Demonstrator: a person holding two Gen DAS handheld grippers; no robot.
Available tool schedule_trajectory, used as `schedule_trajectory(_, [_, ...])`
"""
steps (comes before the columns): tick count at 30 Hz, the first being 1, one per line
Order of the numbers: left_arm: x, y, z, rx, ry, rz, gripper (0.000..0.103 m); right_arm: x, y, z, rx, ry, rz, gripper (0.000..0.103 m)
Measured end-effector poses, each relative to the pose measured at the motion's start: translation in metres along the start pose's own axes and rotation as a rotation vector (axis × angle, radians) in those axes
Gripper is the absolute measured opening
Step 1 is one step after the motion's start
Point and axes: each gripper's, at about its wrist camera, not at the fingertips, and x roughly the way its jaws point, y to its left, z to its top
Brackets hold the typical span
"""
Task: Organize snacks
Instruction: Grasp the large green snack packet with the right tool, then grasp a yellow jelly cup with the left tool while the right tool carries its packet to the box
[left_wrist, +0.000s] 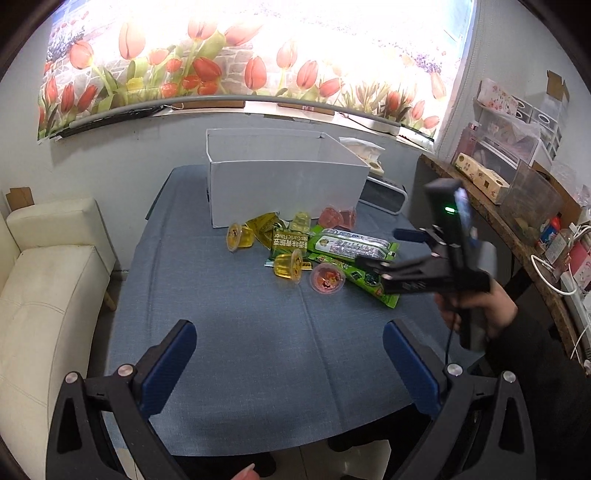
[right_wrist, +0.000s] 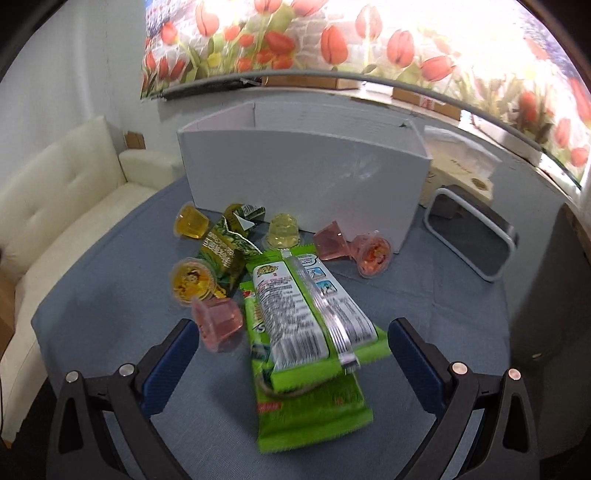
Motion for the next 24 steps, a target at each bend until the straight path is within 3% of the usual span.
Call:
schedule_trajectory(10, [0.000, 0.007, -0.004, -0.012, 0.014, 0.010, 0.103, 0.054, -0.017, 0.010, 0.019, 0.123, 0.054, 0.101])
schedule_trajectory(11, [0.000, 0.008, -0.004, -0.014, 0.015, 0.012, 0.103, 0.055, -0.019, 0.009, 0.036, 0.128, 0.071, 0.088])
schedule_trajectory(13, [0.002, 0.009, -0.005, -0.014, 0.019, 0.016, 0.103, 0.056, -0.024, 0.008, 0.071, 0.136, 0.119, 0.077])
schedule_trajectory(19, [0.012, 0.006, -0.003, -0.001, 0.039, 0.008, 0.103, 0.036, -0.028, 0.003, 0.084, 0.114, 0.125, 0.074])
schedule_trajectory(24, [0.032, -0.013, 0.003, 0.022, 0.057, -0.022, 0.103, -0.007, -0.039, -0.010, 0.126, 0.052, 0.116, 0.073])
